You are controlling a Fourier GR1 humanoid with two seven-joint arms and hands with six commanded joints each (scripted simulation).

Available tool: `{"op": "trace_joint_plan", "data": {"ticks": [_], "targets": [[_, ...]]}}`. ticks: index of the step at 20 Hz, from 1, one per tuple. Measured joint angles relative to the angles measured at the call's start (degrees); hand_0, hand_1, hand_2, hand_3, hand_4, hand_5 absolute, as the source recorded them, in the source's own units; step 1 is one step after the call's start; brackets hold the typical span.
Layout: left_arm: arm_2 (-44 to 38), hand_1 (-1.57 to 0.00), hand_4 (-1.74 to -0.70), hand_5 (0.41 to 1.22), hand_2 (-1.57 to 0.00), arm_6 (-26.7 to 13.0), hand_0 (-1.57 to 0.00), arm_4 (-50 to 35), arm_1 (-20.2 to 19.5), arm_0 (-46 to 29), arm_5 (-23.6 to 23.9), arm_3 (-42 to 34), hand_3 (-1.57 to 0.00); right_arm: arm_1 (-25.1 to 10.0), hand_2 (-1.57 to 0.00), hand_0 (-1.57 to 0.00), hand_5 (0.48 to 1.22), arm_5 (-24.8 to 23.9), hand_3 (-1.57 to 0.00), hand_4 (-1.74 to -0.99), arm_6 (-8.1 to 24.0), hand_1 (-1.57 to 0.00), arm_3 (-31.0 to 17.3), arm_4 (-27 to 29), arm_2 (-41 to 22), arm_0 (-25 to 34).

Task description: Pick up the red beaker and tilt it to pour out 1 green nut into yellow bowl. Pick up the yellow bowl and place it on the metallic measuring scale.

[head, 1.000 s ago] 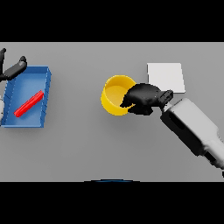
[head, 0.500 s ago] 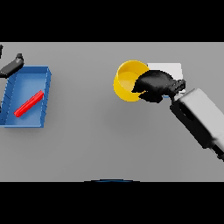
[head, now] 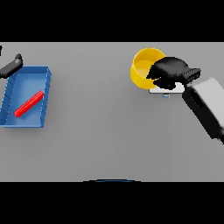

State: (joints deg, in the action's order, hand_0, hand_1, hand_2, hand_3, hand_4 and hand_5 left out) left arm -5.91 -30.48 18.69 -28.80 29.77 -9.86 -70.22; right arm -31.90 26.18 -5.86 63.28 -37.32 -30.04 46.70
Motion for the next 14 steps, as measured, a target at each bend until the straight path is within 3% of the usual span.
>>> {"op": "trace_joint_plan", "data": {"ticks": [1,4,5,9,14], "targets": [[-0.2,0.0,-0.81,0.755,0.0,-0.2,0.0,-0.5,0.1,-0.6,0.0,-1.0,0.0,0.2,-1.57,-1.57,1.221,-0.4,-1.38,-1.726,-0.5,-1.53,-0.9,-0.2,-0.3,0.0],[-0.4,0.0,-0.82,0.765,0.0,-2.0,0.0,-0.4,0.3,-0.8,0.5,-1.9,0.0,-0.1,-1.5,-1.53,1.221,-3.4,-1.47,-1.728,2.3,-1.43,-9.7,-1.1,1.4,1.3],[-0.1,0.0,-0.83,0.767,0.0,-2.3,0.0,-0.2,0.5,-1.1,0.6,-2.4,0.0,-0.6,-1.5,-1.53,1.221,-4.1,-1.49,-1.729,0.5,-1.42,-10.8,-0.9,1.6,1.0],[-0.3,0.0,-0.84,0.775,0.0,-3.5,0.0,-0.2,0.5,-1.0,0.7,-2.5,0.0,0.2,-1.43,-1.5,1.221,-6.7,-1.54,-1.73,-0.1,-1.34,-17.0,-1.6,1.6,2.2],[-0.4,0.0,-0.84,0.786,0.0,-4.0,0.0,-0.1,0.1,-0.8,0.4,-2.3,0.0,0.5,-1.32,-1.39,1.221,-7.7,-1.56,-1.73,-1.8,-1.2,-20.4,-2.1,0.8,2.3]]}}
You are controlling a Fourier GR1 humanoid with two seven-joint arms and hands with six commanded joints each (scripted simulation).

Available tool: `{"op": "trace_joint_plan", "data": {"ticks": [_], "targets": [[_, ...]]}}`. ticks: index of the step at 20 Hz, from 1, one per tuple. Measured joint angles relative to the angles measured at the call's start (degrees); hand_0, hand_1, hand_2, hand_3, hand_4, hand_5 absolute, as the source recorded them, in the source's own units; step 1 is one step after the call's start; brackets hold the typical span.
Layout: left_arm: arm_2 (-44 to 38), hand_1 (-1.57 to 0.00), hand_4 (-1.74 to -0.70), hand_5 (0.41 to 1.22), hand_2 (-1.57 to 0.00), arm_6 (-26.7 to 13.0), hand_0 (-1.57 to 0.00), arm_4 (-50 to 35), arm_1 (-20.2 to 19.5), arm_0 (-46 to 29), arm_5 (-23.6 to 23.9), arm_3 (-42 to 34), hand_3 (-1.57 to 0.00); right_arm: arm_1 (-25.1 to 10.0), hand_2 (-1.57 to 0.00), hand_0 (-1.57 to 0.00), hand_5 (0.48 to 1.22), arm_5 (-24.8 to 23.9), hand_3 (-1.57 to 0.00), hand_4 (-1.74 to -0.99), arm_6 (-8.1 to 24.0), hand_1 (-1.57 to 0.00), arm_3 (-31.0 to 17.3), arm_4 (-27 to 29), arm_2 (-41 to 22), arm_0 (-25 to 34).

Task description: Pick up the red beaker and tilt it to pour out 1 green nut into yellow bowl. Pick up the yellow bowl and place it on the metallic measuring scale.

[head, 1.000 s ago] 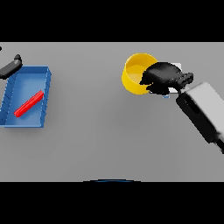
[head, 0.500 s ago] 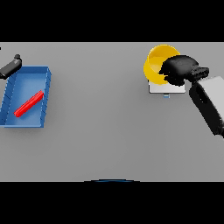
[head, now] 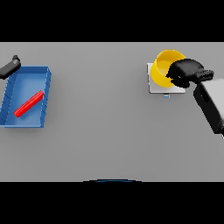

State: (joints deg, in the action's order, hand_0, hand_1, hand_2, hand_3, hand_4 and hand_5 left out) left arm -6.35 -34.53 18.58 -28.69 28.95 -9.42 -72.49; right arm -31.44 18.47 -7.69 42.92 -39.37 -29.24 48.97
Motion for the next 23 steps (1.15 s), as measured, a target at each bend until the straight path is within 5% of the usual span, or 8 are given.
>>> {"op": "trace_joint_plan", "data": {"ticks": [3,4,5,9,14,23], "targets": [[0.2,0.0,-0.84,0.771,0.0,0.7,0.0,-0.1,0.1,0.0,-0.4,0.3,0.0,0.1,-1.4,-1.42,1.221,-0.3,-1.54,-1.728,-0.2,-1.23,-1.3,0.3,0.2,0.7],[0.0,0.0,-0.84,0.772,0.0,0.5,0.0,-0.2,0.0,0.1,-0.5,0.6,0.0,0.5,-1.29,-1.4,1.221,-0.2,-1.54,-1.67,0.2,-1.18,-1.4,0.7,0.3,0.4],[-0.4,0.0,-0.84,0.773,0.0,0.9,0.0,-0.6,-0.4,0.2,-0.6,0.7,0.0,0.5,-1.18,-1.41,1.221,0.0,-1.39,-1.644,-0.4,-1.15,-2.3,1.0,0.8,1.0],[-0.3,0.0,-0.85,0.767,0.0,1.5,0.0,-0.6,-0.1,0.7,-0.5,1.3,0.0,1.3,-0.67,-0.95,0.991,2.5,-0.88,-1.564,2.1,-0.69,-2.5,2.3,1.5,1.1],[0.0,0.0,-0.85,0.771,0.0,1.7,0.0,-0.1,-0.1,1.6,-0.3,1.7,0.0,1.1,-0.35,-0.37,0.865,4.4,-0.56,-1.501,2.6,-0.28,-2.7,3.0,1.8,1.2],[0.4,0.0,-0.85,0.768,0.0,0.5,0.0,-0.3,0.4,-0.6,-0.3,-1.4,0.0,0.4,-0.06,-0.05,0.796,4.4,-0.26,-1.414,1.1,-0.04,-4.4,1.0,0.3,2.0]]}}
